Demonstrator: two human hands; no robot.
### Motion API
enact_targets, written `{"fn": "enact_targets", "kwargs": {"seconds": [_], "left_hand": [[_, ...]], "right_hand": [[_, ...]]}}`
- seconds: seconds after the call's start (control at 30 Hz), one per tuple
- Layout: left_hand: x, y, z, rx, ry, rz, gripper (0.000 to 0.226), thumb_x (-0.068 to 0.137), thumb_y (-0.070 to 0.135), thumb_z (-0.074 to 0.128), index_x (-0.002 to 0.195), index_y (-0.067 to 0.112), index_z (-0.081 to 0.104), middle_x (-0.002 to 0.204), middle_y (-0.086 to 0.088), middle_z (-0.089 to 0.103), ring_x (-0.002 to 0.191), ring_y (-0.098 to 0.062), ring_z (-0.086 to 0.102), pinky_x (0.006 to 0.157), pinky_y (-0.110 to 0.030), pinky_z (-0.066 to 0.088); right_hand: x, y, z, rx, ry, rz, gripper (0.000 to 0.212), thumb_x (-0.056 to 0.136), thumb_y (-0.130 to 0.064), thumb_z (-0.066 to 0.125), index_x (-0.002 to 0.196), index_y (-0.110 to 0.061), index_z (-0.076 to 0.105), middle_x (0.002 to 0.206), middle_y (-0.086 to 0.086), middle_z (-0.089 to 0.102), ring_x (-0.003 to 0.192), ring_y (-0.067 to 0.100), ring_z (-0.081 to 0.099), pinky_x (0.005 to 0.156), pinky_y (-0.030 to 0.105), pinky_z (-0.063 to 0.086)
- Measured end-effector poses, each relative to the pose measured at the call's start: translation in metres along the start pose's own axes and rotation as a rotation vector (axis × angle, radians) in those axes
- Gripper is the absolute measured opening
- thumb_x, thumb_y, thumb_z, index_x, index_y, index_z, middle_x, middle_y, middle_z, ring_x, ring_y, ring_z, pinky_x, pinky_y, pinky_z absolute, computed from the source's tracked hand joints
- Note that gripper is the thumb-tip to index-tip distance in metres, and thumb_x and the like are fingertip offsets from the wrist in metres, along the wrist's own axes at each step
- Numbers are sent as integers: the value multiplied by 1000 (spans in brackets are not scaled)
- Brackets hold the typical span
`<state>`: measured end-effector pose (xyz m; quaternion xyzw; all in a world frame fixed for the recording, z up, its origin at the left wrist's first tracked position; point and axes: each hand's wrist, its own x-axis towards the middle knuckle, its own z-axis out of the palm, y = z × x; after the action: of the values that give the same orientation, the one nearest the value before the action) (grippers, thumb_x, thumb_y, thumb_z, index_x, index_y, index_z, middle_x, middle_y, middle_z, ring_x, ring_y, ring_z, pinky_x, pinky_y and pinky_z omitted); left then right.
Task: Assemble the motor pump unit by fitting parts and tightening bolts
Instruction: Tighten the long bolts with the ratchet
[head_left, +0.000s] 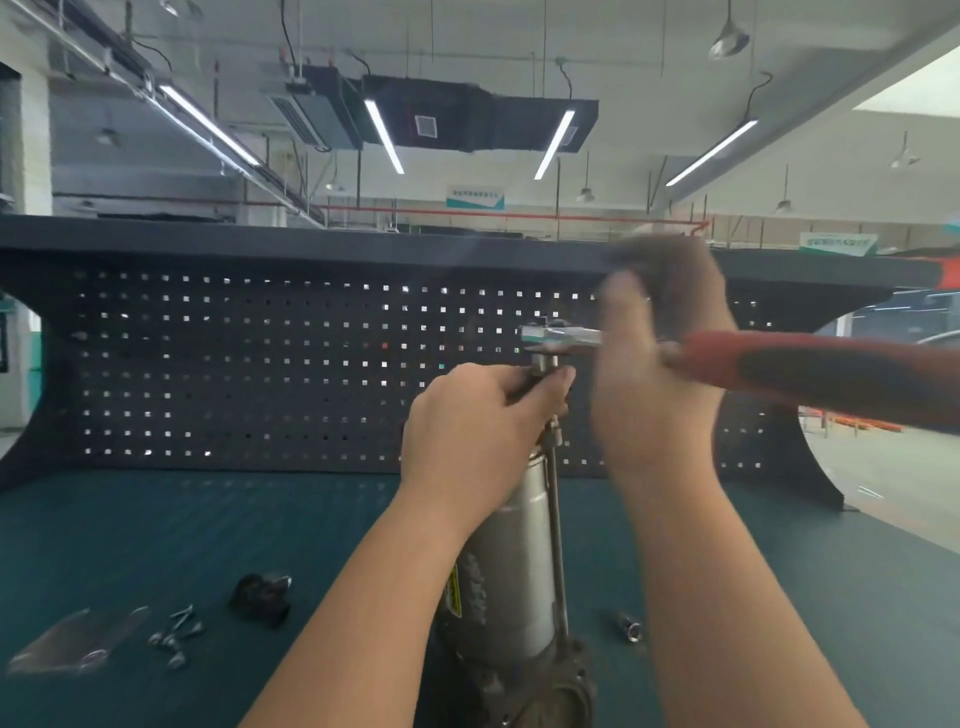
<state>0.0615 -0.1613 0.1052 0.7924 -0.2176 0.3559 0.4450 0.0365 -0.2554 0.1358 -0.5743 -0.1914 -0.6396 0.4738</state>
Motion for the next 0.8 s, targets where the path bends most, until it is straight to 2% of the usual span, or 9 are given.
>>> {"fn": "enact_targets", "kwargs": {"seconds": [0.13, 0.2, 0.27, 0.37, 0.47, 0.53, 0.6, 0.7, 0.8], "left_hand": [[-3, -2, 4, -52, 26, 32, 31, 88, 56, 57, 78, 33, 75, 66, 11, 71, 70, -11, 69, 73, -36, 55], [-2, -2, 6, -6, 64, 44, 38, 88, 58, 54, 74, 29, 74, 61, 10, 69, 67, -14, 66, 67, -34, 53], [0, -2, 3, 63, 65, 25, 47, 83, 59, 46, 61, 24, 66, 53, 2, 61, 58, -19, 56, 54, -28, 42], [-1, 6, -2, 349, -3, 65, 25, 65, 36, 27, 48, 19, 37, 64, 8, 55, 55, -20, 39, 48, -25, 23], [3, 1, -1, 523, -105, 30, 57, 62, 37, 12, 82, 18, 62, 98, -6, 65, 85, -26, 50, 69, -29, 39], [7, -1, 0, 552, -148, -9, 102, 50, 49, -7, 119, 12, 59, 121, -8, 60, 109, -26, 53, 82, -26, 40], [6, 1, -2, 477, -218, -47, 111, 46, 58, -10, 126, 19, 57, 123, -1, 62, 113, -15, 54, 89, -24, 41], [1, 2, -1, 101, -56, -16, 44, 85, 62, 45, 76, 32, 74, 64, 14, 70, 67, 2, 62, 69, -27, 49], [-2, 1, 2, 20, -33, -12, 36, 88, 54, 57, 74, 27, 76, 64, 8, 71, 70, -11, 70, 75, -34, 55]], "right_hand": [[11, 20, -18, 236, 168, 554, 16, 86, -40, 61, 80, -26, 55, 70, -16, 56, 54, -11, 51, 59, 15, 40], [5, 14, -4, 307, 316, 594, 20, 89, -36, 64, 78, -22, 54, 53, -20, 54, 46, -7, 50, 52, 11, 39], [-3, -8, 11, 293, 414, 306, 28, 92, -30, 60, 70, -20, 46, 50, -15, 49, 50, 0, 50, 54, 11, 40], [-18, -21, 28, -105, 32, -259, 33, 89, -38, 59, 64, -25, 40, 62, -4, 48, 68, 24, 50, 66, 38, 41], [-32, -15, 39, -399, -223, -467, 38, 84, -37, 69, 69, -29, 35, 72, -8, 53, 85, 20, 39, 76, 38, 30], [-27, -17, 39, -342, -222, -378, 33, 90, -45, 54, 68, -31, 33, 74, -12, 52, 88, 17, 37, 81, 39, 27], [-17, -12, 27, -213, -63, -233, 31, 89, -51, 41, 67, -29, 38, 73, -18, 49, 83, 11, 34, 77, 35, 25], [6, 13, -5, 61, 92, 73, 30, 92, -44, 42, 70, -24, 49, 73, -12, 52, 75, 9, 47, 72, 29, 36], [12, 36, -23, 408, 203, 580, 22, 90, -38, 61, 81, -19, 56, 77, -11, 57, 76, 3, 54, 80, 25, 43]]}}
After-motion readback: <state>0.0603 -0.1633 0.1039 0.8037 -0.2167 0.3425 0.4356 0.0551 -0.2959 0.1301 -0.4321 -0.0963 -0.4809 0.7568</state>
